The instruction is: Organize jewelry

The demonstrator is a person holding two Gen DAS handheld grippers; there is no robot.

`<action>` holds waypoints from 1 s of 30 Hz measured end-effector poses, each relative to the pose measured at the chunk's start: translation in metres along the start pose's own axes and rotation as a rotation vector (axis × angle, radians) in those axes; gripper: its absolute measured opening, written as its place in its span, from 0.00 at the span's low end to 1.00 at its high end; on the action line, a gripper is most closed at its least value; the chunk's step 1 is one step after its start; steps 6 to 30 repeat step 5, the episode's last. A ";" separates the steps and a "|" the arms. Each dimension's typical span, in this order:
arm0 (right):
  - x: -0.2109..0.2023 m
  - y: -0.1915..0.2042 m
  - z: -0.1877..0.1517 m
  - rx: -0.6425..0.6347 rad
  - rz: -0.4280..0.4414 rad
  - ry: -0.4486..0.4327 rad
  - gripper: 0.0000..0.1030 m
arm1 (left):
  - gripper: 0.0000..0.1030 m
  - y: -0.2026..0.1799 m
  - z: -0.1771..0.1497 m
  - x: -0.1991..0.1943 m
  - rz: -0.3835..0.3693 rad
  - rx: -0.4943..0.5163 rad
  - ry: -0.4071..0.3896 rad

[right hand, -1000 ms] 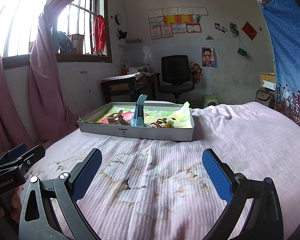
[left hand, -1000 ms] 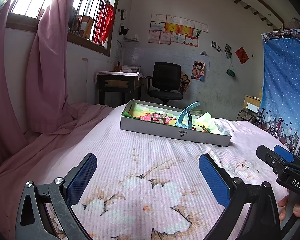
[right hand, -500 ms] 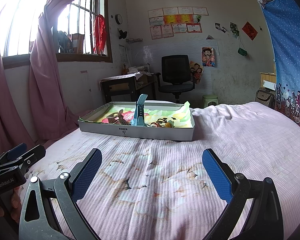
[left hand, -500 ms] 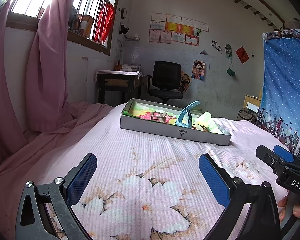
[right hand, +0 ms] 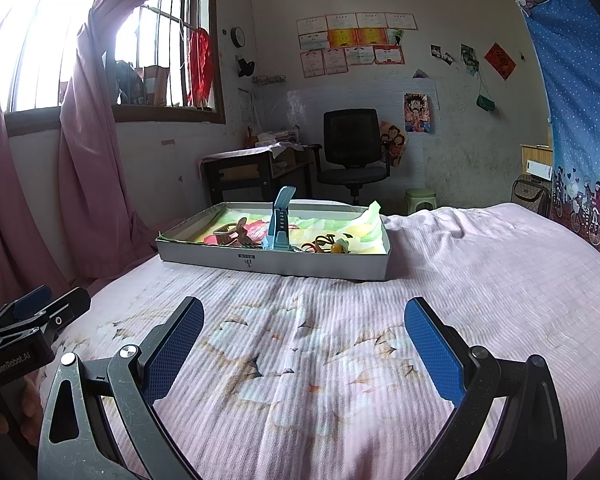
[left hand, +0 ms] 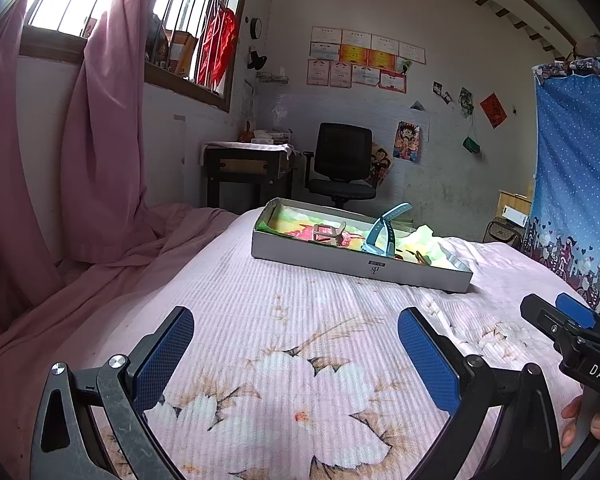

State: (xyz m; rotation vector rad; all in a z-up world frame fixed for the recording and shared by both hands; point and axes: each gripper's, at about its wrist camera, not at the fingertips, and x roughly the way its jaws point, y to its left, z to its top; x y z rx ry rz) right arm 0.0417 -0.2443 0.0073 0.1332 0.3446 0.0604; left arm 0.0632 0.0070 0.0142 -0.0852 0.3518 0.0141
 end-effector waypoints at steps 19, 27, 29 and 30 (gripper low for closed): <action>0.000 0.000 0.000 0.000 0.000 -0.001 0.96 | 1.00 0.000 0.000 0.000 0.000 -0.001 0.001; 0.000 0.000 0.000 0.000 0.000 -0.001 0.96 | 1.00 0.000 0.000 0.000 0.000 -0.001 0.001; 0.000 0.000 0.000 0.000 0.000 -0.001 0.96 | 1.00 0.000 0.000 0.000 0.000 -0.001 0.001; 0.000 0.000 0.000 0.000 0.000 -0.001 0.96 | 1.00 0.000 0.000 0.000 0.000 -0.001 0.001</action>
